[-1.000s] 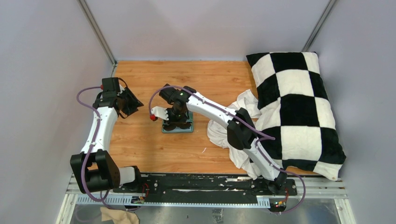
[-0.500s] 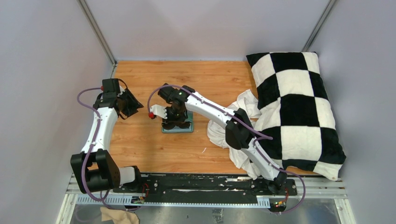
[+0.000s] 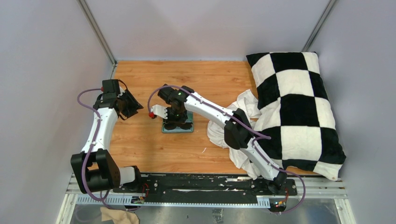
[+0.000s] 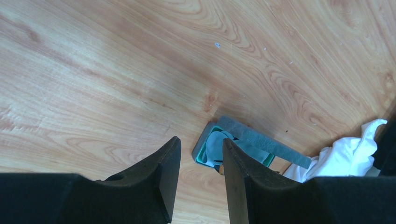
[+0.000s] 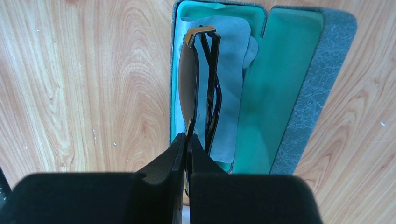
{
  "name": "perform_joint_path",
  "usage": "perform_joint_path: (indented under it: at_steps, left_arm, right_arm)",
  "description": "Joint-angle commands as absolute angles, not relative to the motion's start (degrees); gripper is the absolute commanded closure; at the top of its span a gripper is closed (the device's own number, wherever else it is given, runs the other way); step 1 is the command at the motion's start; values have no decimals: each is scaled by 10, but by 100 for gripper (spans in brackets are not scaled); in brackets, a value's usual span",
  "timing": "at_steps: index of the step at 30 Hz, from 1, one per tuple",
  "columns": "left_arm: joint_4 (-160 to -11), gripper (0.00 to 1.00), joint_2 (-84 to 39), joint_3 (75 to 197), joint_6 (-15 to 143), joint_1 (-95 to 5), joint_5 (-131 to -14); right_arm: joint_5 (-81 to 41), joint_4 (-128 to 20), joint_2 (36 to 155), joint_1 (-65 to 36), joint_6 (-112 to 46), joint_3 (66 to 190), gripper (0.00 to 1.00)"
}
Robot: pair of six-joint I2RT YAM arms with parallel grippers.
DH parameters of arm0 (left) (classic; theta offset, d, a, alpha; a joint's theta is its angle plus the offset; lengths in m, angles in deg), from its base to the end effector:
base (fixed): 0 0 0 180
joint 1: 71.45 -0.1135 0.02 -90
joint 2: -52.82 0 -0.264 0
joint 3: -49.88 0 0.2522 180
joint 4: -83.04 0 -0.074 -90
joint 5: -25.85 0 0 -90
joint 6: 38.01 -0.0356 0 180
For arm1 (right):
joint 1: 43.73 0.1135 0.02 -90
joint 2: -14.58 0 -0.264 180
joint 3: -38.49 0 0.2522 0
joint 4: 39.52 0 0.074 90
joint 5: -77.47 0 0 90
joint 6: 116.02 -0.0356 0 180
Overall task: Organize the sunglasses
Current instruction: Place the sunglasses in the sunglasses case.
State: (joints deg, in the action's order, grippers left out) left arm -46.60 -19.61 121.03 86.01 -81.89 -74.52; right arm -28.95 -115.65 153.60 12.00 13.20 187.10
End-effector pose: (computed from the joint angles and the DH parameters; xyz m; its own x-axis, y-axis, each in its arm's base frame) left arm 0.2570 0.0408 0.2741 -0.6009 -0.6703 -0.4354 -0.4881 0.7391 -0.4642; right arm 0.2794 0.4280 0.2294 0.1411 -0.8700 -0.4724 -0.9898 -0.1329 -0.0508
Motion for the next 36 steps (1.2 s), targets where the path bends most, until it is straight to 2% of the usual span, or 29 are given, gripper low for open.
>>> perform_joint_path:
  at_steps: [1,36]
  left_arm:
    - [-460,56,-194,1203,851,-825,-755]
    - [-465,56,-196,1190,846,-830,-756]
  right_arm:
    - [-272,-1188,1549,126,112,1895,100]
    - [-280,-1195,1586,136,94,1922,100]
